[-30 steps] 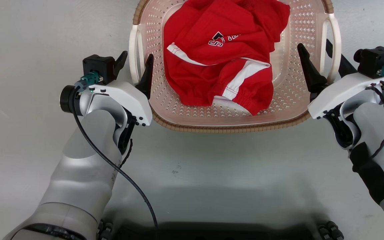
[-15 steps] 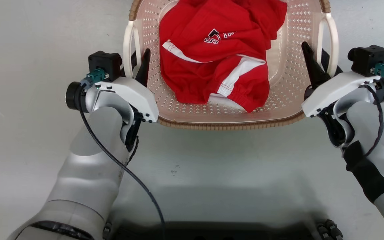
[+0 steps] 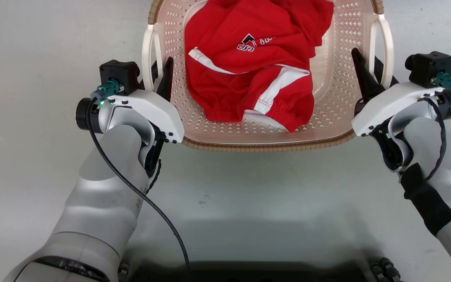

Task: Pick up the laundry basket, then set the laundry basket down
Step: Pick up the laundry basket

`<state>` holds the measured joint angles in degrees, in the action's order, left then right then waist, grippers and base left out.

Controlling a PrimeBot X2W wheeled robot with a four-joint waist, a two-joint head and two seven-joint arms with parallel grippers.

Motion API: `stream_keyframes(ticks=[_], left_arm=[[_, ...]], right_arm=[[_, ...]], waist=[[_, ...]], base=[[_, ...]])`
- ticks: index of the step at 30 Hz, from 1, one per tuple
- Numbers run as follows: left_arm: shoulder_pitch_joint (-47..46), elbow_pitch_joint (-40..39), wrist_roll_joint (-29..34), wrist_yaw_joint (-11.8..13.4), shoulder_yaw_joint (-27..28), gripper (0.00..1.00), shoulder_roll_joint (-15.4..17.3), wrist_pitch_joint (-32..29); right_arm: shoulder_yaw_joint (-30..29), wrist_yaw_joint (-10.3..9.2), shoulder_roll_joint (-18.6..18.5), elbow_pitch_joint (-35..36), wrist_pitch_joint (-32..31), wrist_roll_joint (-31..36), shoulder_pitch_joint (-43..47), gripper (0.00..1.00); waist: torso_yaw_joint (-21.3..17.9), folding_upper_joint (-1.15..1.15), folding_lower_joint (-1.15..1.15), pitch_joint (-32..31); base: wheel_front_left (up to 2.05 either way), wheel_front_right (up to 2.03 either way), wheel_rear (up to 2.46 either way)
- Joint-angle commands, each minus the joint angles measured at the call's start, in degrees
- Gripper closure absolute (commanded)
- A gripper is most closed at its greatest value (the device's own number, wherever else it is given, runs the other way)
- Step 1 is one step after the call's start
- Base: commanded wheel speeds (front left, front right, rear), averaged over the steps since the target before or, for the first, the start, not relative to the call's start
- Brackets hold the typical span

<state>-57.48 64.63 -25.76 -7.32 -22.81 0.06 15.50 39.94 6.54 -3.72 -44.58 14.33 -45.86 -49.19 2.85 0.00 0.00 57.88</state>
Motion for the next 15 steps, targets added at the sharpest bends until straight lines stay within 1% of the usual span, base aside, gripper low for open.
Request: stream_keyframes(ticks=[1, 15], left_arm=[[0.96, 1.17, 0.24, -0.16, -0.08, 1.0, 2.84, -0.5], [0.39, 5.04, -1.62, -0.16, -3.04, 1.0, 2.96, -0.5]], right_arm=[[1.11, 0.95, -1.06, -0.84, 0.67, 0.27, 2.07, 1.0], [2.09, 0.95, -0.15, -6.11, 0.67, -1.0, 1.51, 1.0]], waist=[[-0.02, 0.0, 0.0, -0.15], [-0.24, 0.0, 0.0, -1.64]], base=[[0.0, 0.0, 0.0], [0.0, 0.0, 0.0]])
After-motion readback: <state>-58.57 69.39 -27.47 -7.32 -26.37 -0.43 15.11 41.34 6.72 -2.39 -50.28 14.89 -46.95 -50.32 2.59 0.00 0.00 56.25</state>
